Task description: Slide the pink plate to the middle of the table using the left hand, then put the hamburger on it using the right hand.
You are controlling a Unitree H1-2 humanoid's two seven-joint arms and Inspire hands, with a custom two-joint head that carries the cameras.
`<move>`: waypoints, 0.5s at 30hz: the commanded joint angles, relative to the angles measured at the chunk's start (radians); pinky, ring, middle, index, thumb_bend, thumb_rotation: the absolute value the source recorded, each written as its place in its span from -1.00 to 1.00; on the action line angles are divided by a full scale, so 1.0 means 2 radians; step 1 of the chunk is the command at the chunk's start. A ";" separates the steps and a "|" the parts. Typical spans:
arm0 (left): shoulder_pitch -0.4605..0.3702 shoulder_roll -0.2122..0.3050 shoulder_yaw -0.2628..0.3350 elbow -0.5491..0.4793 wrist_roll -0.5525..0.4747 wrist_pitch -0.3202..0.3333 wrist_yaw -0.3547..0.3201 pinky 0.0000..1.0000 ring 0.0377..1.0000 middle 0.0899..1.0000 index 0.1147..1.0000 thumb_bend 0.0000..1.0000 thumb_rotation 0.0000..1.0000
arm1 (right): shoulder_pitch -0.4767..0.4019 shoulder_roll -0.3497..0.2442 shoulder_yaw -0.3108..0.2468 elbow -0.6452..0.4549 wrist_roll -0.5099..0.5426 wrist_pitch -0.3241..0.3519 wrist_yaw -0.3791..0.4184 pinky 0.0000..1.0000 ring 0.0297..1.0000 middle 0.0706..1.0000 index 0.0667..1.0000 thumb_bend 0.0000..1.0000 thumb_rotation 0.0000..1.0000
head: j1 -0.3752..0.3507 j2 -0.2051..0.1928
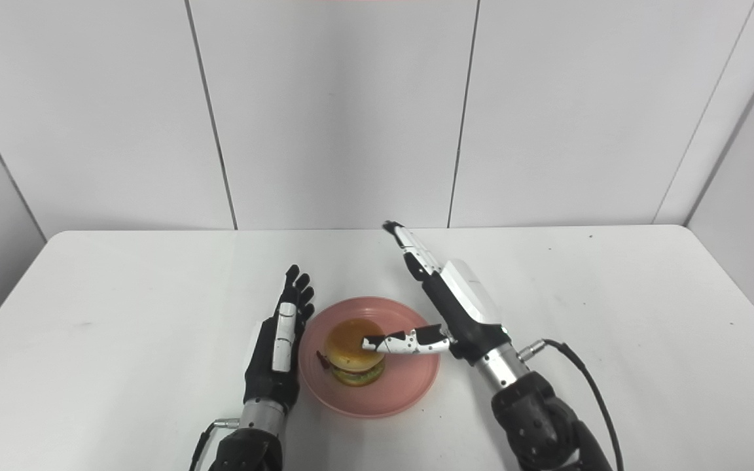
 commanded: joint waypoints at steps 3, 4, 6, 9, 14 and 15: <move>0.029 -0.006 0.004 0.008 -0.010 -0.002 -0.008 1.00 1.00 1.00 1.00 0.39 1.00 | 0.001 0.029 -0.030 0.012 0.033 -0.005 -0.043 0.95 1.00 1.00 1.00 0.46 0.56 | -0.002 0.000; 0.028 -0.005 0.003 0.009 -0.010 -0.004 -0.008 1.00 1.00 1.00 1.00 0.38 1.00 | 0.003 0.034 -0.035 0.019 0.038 -0.005 -0.049 0.98 1.00 1.00 1.00 0.43 0.67 | -0.002 0.000; 0.027 -0.006 0.005 0.013 -0.012 -0.009 -0.006 1.00 1.00 0.99 1.00 0.38 1.00 | 0.005 0.047 -0.047 0.037 0.078 -0.013 -0.050 1.00 1.00 1.00 1.00 0.37 0.70 | -0.002 0.000; 0.026 -0.006 0.007 0.014 -0.019 -0.013 -0.010 1.00 1.00 1.00 1.00 0.40 1.00 | 0.006 0.065 -0.060 0.047 0.154 -0.004 -0.028 1.00 1.00 1.00 1.00 0.37 0.68 | -0.003 0.000; 0.028 -0.004 0.007 0.013 -0.016 -0.013 -0.008 1.00 1.00 1.00 1.00 0.43 1.00 | 0.016 0.075 -0.069 0.031 0.222 0.040 -0.004 1.00 1.00 1.00 1.00 0.36 0.69 | -0.006 0.000; 0.029 -0.004 0.007 0.013 -0.018 -0.012 -0.010 1.00 1.00 1.00 1.00 0.45 1.00 | 0.020 0.075 -0.068 0.022 0.226 0.053 -0.002 1.00 1.00 1.00 1.00 0.37 0.72 | -0.006 0.000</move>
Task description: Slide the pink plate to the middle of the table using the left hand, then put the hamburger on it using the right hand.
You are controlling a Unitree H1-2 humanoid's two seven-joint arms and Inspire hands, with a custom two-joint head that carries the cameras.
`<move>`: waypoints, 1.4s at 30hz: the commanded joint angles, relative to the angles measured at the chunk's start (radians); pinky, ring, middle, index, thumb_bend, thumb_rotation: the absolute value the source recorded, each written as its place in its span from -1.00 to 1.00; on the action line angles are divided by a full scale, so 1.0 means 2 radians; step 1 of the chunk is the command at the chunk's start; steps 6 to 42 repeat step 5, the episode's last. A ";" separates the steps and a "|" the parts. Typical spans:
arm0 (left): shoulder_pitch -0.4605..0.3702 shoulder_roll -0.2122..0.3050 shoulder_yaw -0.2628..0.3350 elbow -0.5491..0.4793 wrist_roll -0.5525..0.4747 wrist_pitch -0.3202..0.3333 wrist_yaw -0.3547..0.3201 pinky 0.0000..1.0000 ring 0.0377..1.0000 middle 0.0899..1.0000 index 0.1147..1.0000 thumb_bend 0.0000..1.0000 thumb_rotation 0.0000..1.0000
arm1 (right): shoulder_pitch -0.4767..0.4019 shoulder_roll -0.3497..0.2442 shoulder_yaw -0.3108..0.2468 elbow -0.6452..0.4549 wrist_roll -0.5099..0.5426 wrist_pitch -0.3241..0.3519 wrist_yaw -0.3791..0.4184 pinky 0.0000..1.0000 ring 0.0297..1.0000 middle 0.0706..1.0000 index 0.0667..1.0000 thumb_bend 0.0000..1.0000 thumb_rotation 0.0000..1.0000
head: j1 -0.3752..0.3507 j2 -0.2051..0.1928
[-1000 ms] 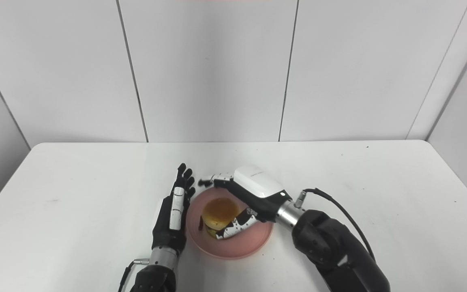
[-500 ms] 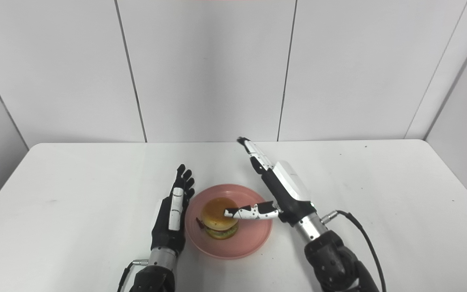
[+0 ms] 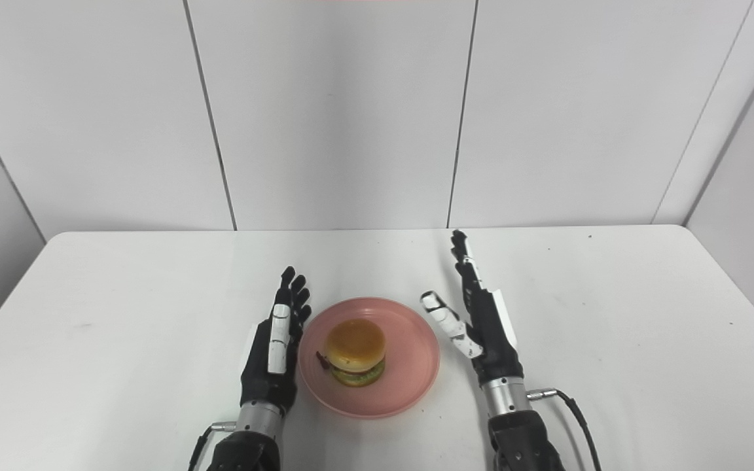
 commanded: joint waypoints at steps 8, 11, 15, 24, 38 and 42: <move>0.026 -0.004 0.005 0.016 -0.004 -0.012 -0.004 1.00 1.00 1.00 1.00 0.49 1.00 | 0.011 0.012 -0.005 -0.064 0.033 0.067 0.009 1.00 1.00 1.00 1.00 0.38 0.88 | -0.004 0.000; 0.026 -0.004 0.005 0.016 -0.004 -0.012 -0.004 1.00 1.00 1.00 1.00 0.49 1.00 | 0.011 0.012 -0.005 -0.064 0.033 0.067 0.009 1.00 1.00 1.00 1.00 0.38 0.88 | -0.004 0.000; 0.026 -0.004 0.005 0.016 -0.004 -0.012 -0.004 1.00 1.00 1.00 1.00 0.49 1.00 | 0.011 0.012 -0.005 -0.064 0.033 0.067 0.009 1.00 1.00 1.00 1.00 0.38 0.88 | -0.004 0.000; 0.026 -0.004 0.005 0.016 -0.004 -0.012 -0.004 1.00 1.00 1.00 1.00 0.49 1.00 | 0.011 0.012 -0.005 -0.064 0.033 0.067 0.009 1.00 1.00 1.00 1.00 0.38 0.88 | -0.004 0.000; 0.026 -0.004 0.005 0.016 -0.004 -0.012 -0.004 1.00 1.00 1.00 1.00 0.49 1.00 | 0.011 0.012 -0.005 -0.064 0.033 0.067 0.009 1.00 1.00 1.00 1.00 0.38 0.88 | -0.004 0.000; 0.026 -0.004 0.005 0.016 -0.004 -0.012 -0.004 1.00 1.00 1.00 1.00 0.49 1.00 | 0.011 0.012 -0.005 -0.064 0.033 0.067 0.009 1.00 1.00 1.00 1.00 0.38 0.88 | -0.004 0.000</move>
